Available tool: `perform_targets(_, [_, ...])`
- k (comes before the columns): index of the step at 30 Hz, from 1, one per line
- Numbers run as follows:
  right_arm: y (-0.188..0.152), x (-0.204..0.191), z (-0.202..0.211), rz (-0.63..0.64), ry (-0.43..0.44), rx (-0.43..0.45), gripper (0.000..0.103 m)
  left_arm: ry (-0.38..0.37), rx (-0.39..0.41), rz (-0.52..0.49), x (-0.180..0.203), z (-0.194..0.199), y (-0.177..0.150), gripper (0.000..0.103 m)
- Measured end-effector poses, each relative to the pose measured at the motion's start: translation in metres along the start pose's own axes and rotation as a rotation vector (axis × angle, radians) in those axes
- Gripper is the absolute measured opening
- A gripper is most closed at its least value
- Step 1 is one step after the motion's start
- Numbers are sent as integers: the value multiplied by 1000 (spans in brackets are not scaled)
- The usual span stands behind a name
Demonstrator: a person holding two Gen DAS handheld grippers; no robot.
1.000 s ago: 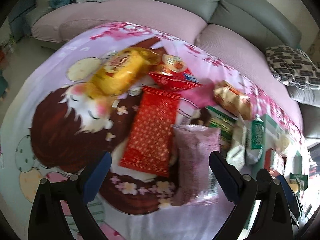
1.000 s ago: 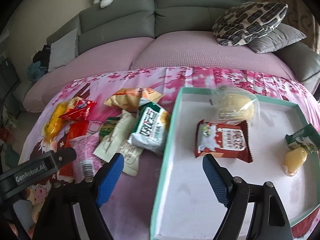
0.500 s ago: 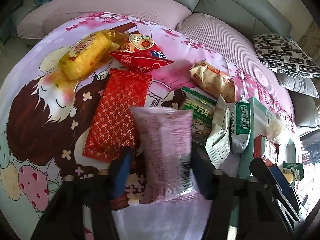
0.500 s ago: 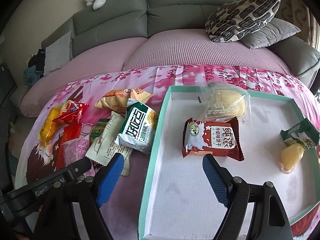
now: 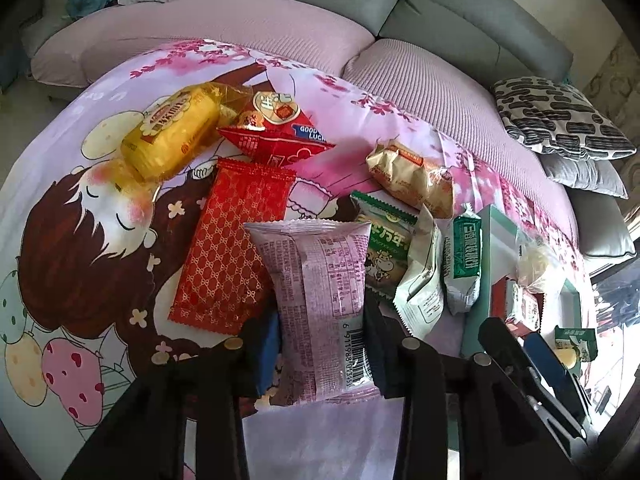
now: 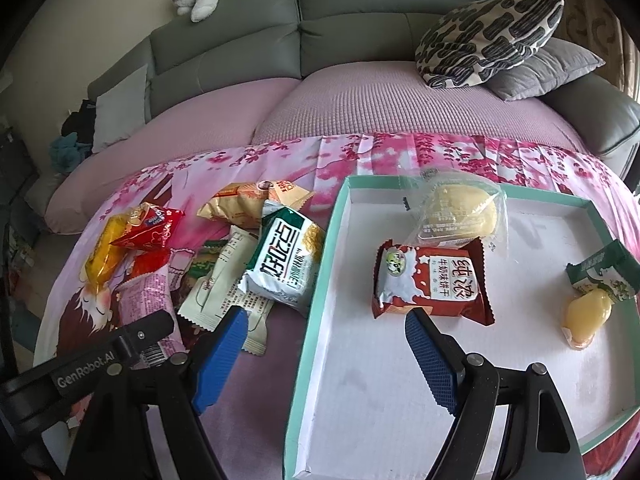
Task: Organize snacks
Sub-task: 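Close the left gripper on the pink wafer pack and lift it, then grasp the red patterned packet with the right gripper while the left holds the pink pack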
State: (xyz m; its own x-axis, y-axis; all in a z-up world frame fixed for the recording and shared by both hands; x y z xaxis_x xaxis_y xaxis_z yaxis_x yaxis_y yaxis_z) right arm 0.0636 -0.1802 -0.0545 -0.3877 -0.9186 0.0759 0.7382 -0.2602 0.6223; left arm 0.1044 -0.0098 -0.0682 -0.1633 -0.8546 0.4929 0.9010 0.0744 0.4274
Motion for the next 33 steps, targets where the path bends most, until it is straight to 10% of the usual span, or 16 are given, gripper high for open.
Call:
perform_targets(14, [-4, -40, 6, 97, 67, 31, 60, 23, 60, 83, -27, 24, 13, 39])
perform_targets(33, [-19, -127, 13, 236, 187, 17, 57, 165, 146, 239, -113, 65, 26, 39])
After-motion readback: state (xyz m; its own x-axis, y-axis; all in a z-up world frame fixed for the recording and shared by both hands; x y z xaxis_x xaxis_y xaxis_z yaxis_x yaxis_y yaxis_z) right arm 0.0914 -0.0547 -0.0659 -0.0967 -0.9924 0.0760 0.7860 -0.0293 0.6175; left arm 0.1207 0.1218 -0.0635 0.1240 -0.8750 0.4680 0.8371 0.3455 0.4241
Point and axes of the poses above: each gripper's, at about its wrist camera, not at the fingertips, and z roughly against the way its jaws point, x to its right, y to its top, the point moved 6 cm from there along -z, roughly the way its jaws point, and after that the axes turned 15 degrees about -y, right-handed, at the moved point
